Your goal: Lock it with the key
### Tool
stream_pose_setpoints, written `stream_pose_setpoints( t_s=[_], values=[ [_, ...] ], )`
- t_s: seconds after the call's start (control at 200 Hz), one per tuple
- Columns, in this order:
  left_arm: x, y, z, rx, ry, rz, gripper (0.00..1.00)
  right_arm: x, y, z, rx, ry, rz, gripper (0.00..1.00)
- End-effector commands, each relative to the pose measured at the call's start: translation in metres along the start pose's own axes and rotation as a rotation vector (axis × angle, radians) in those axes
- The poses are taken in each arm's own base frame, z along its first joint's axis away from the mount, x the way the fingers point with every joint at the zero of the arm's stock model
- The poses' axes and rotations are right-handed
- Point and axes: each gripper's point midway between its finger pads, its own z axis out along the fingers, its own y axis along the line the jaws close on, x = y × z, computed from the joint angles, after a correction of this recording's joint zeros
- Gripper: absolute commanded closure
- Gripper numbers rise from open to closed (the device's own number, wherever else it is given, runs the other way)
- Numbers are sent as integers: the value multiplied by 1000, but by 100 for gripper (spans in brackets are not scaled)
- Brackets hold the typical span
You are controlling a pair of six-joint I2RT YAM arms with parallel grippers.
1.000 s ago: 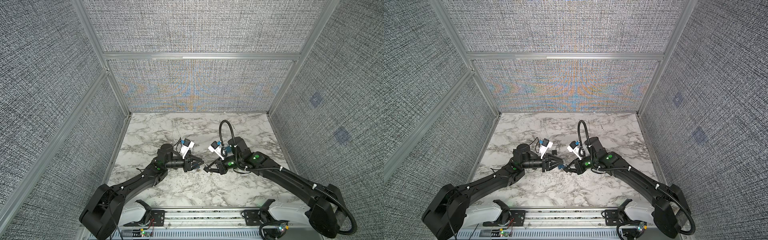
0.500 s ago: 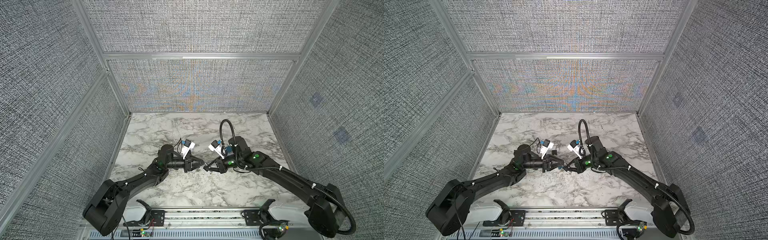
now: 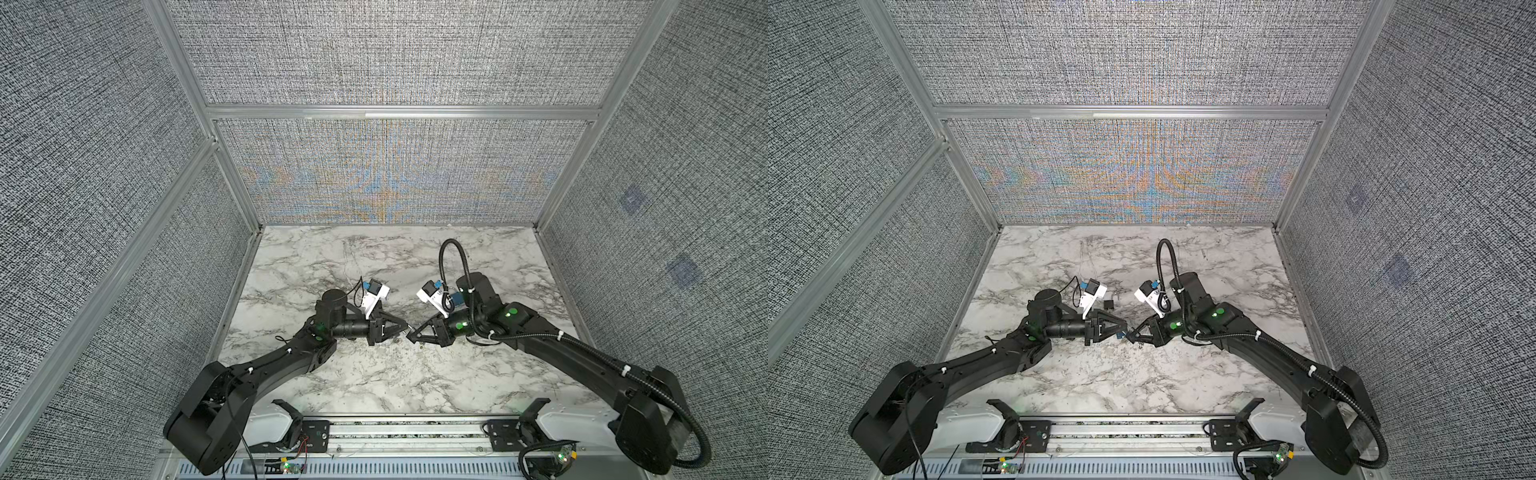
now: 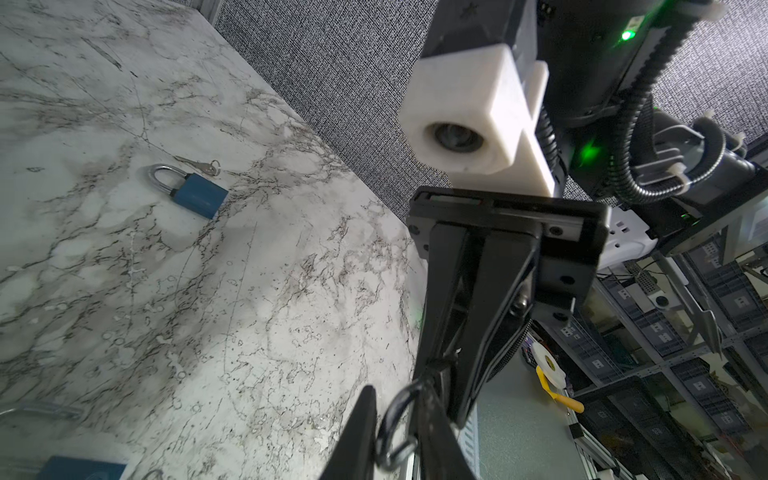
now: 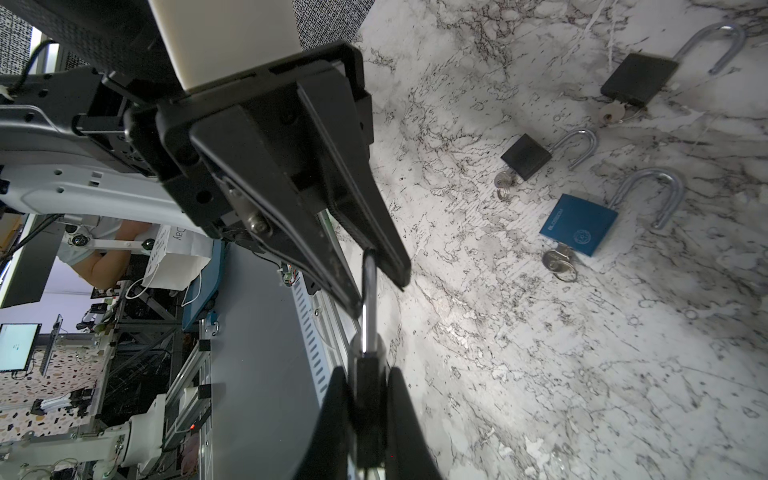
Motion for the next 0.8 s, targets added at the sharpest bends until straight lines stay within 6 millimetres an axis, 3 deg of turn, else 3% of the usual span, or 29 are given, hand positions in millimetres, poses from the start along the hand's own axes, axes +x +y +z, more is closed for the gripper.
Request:
stream_pose_setpoints(
  t_s=[0.0, 0.21, 0.79],
  values=[
    [-3, 3, -1, -20, -8, 22, 82, -6, 10, -3, -35, -16, -20, 100],
    [-1, 4, -1, -23, -4, 15, 100, -8, 13, -4, -44, -22, -26, 100],
    [-1, 9, 1, -25, -13, 11, 100, -17, 39, -11, -171, -78, -18, 100]
  ],
)
